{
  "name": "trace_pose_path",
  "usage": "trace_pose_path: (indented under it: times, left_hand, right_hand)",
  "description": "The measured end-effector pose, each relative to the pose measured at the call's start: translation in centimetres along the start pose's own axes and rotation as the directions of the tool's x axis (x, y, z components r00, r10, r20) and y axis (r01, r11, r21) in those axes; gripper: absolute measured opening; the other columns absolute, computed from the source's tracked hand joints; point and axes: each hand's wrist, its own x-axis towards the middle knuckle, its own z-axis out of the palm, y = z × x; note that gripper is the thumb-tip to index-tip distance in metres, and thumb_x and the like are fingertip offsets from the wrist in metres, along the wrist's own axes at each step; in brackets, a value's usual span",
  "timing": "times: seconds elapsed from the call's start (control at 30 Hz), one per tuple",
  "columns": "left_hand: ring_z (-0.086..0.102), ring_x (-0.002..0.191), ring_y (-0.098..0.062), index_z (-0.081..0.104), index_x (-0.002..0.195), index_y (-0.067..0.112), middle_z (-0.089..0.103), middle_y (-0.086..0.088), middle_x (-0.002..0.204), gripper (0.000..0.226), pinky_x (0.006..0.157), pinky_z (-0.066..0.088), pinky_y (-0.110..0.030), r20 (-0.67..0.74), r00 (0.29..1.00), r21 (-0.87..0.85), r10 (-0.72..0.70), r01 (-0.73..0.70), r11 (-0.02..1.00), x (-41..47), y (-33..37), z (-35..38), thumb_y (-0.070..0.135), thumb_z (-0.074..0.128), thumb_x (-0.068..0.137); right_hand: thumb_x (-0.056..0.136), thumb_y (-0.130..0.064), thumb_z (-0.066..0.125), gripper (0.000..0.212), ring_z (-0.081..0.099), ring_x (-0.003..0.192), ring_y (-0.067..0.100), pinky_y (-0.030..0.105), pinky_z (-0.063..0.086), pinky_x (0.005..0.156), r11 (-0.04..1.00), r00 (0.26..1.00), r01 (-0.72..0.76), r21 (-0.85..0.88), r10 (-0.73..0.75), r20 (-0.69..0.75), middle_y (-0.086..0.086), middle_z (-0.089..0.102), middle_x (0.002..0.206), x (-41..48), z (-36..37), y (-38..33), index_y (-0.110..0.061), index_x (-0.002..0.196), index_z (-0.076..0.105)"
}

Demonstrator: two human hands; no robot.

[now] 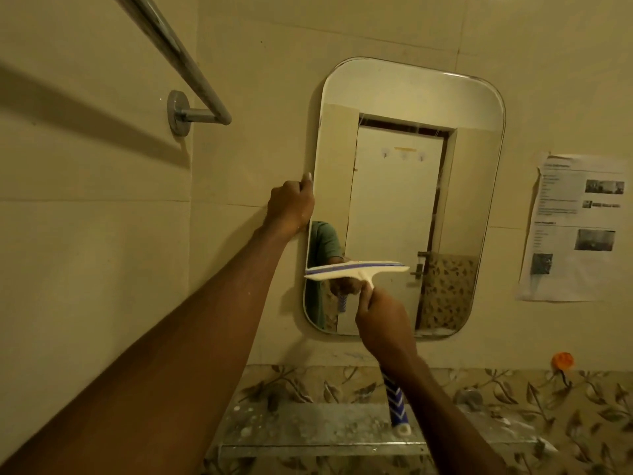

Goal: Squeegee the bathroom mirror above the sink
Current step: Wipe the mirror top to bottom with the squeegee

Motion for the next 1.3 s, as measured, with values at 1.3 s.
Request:
trace_pose_path:
  times: [1.3]
  left_hand:
    - [0.069, 0.083, -0.033, 0.069, 0.091, 0.003, 0.072, -0.018, 0.09, 0.055, 0.078, 0.059, -0.051, -0.074, 0.996, -0.028, -0.053, 0.051, 0.998, -2.7, -5.5, 1.9, 0.042, 0.031, 0.101]
  right_hand:
    - [0.104, -0.032, 0.028, 0.037, 0.045, 0.045, 0.004, 0.014, 0.028, 0.042, 1.0, 0.998, -0.023, -0.016, 0.022, -0.062, -0.008, 0.05, 0.056, -3.6, 3.3, 2.6, -0.019, 0.079, 0.051]
